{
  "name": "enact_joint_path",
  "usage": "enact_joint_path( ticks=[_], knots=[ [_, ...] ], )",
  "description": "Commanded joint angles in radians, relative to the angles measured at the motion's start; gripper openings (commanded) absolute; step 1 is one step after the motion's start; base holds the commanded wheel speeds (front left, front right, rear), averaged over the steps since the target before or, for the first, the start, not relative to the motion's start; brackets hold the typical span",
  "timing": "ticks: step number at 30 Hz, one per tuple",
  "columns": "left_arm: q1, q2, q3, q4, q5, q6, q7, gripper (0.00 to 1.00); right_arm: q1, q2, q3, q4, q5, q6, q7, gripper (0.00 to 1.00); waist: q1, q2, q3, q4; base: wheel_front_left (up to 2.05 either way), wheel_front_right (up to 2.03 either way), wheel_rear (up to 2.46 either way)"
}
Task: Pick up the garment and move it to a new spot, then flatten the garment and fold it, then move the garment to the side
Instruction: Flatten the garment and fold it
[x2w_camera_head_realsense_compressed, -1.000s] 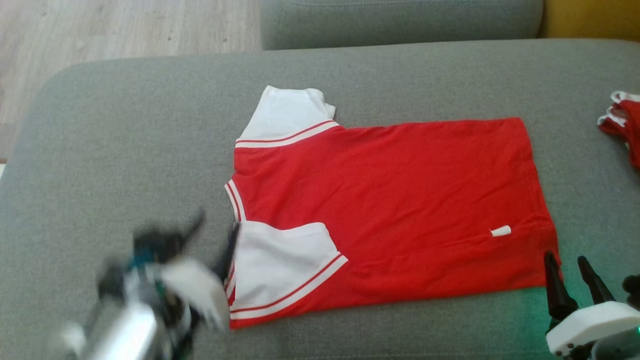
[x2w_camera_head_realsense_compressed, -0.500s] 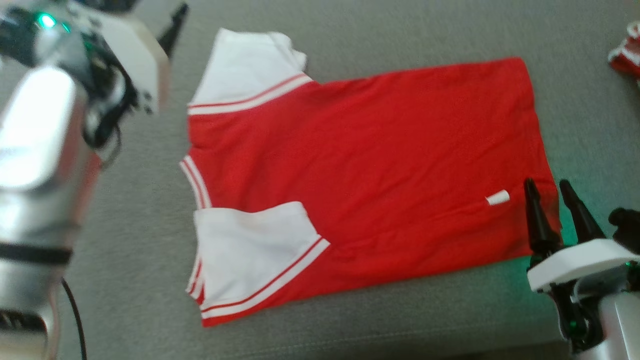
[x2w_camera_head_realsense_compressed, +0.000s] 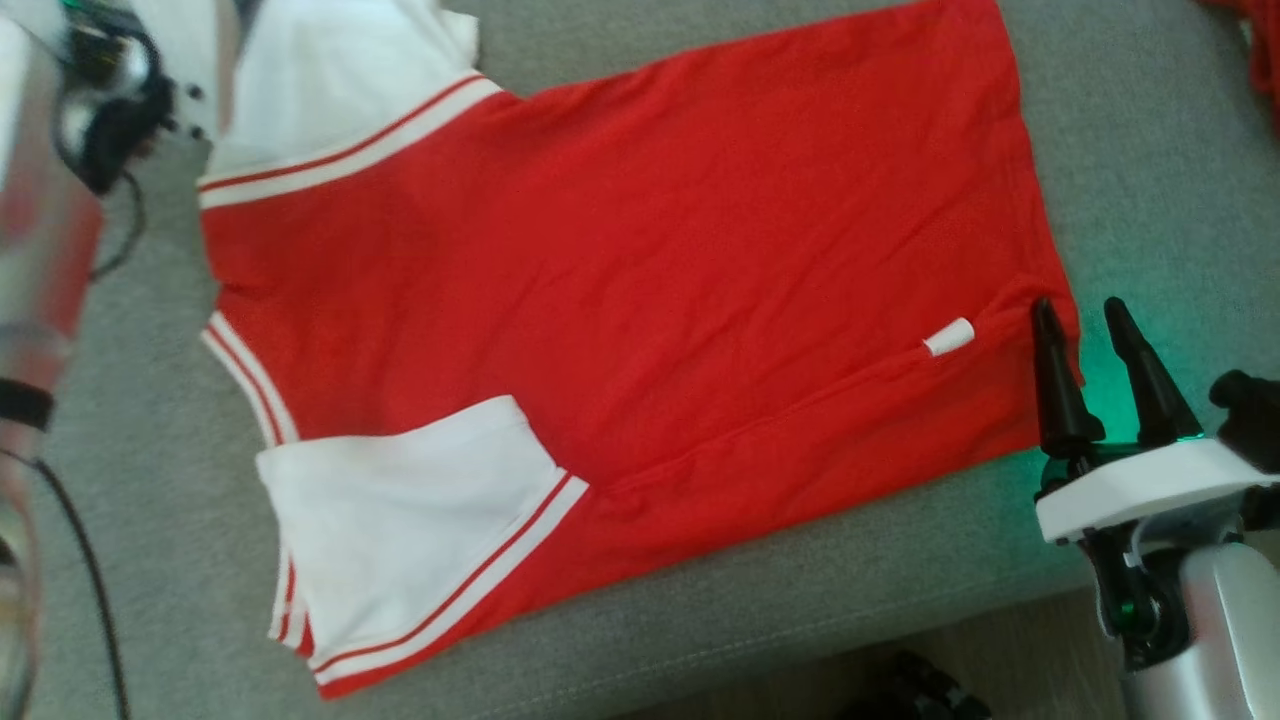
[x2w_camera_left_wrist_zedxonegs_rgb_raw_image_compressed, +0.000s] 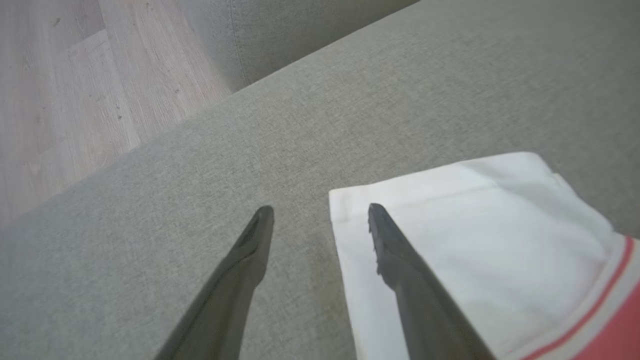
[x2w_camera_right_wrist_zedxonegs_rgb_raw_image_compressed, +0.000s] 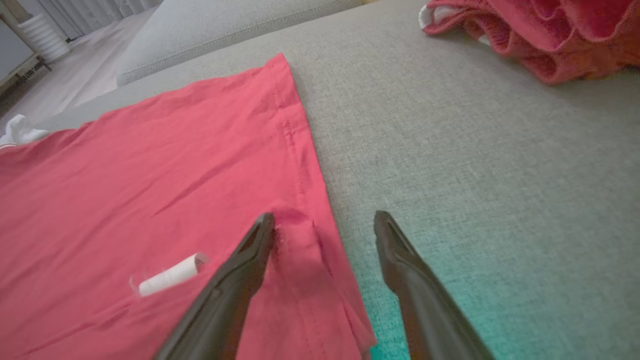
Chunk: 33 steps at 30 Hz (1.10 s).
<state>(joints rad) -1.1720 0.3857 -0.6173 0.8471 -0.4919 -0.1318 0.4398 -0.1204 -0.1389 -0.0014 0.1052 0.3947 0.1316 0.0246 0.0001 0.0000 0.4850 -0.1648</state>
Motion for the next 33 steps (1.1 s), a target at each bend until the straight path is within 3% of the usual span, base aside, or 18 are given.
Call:
enact_joint_path(
  ticks=[1, 5, 22, 23, 25, 27, 28, 33],
  knots=[
    [-0.066, 0.064, 0.023, -0.02, -0.003, 0.001, 0.002, 1.0, -0.017, -0.006, 0.021, -0.034, -0.001, -0.001, -0.013, 1.0, -0.0001, 0.0, 0.022, -0.021, 0.0, 0.0, 0.0],
    [-0.103, 0.094, -0.02, 0.024, -0.013, 0.001, -0.001, 1.0, -0.028, 0.0, 0.029, -0.027, -0.001, -0.001, -0.024, 1.0, -0.0001, 0.0, 0.035, -0.038, 0.0, 0.0, 0.0],
    [-0.146, 0.12, -0.159, 0.069, -0.108, 0.001, 0.065, 1.0, -0.055, 0.008, 0.044, -0.001, 0.007, -0.001, -0.045, 1.0, -0.0001, 0.0, 0.065, -0.076, 0.0, 0.0, 0.0],
    [-0.146, 0.123, -0.169, 0.066, -0.119, 0.001, 0.077, 0.88, -0.056, 0.008, 0.044, 0.001, 0.008, -0.001, -0.046, 1.0, -0.0001, 0.0, 0.065, -0.078, 0.0, 0.0, 0.0],
    [-0.147, 0.131, -0.19, 0.059, -0.138, 0.001, 0.103, 0.48, -0.056, 0.008, 0.042, 0.004, 0.008, -0.001, -0.048, 1.0, -0.0001, 0.0, 0.064, -0.081, 0.0, 0.0, 0.0],
    [-0.149, 0.141, -0.208, 0.052, -0.152, 0.001, 0.123, 0.29, -0.058, 0.009, 0.04, 0.005, 0.008, -0.001, -0.05, 1.0, -0.0001, 0.0, 0.062, -0.085, 0.0, 0.0, 0.0],
    [-0.149, 0.145, -0.215, 0.049, -0.162, 0.001, 0.134, 0.0, -0.058, 0.01, 0.04, 0.005, 0.008, -0.001, -0.05, 1.0, -0.0001, 0.0, 0.061, -0.087, 0.0, 0.0, 0.0],
    [-0.148, 0.164, -0.241, 0.029, -0.213, 0.001, 0.177, 0.0, -0.061, 0.013, 0.04, 0.005, 0.009, -0.001, -0.05, 1.0, -0.0001, 0.0, 0.059, -0.092, 0.0, 0.0, 0.0]
  ],
)
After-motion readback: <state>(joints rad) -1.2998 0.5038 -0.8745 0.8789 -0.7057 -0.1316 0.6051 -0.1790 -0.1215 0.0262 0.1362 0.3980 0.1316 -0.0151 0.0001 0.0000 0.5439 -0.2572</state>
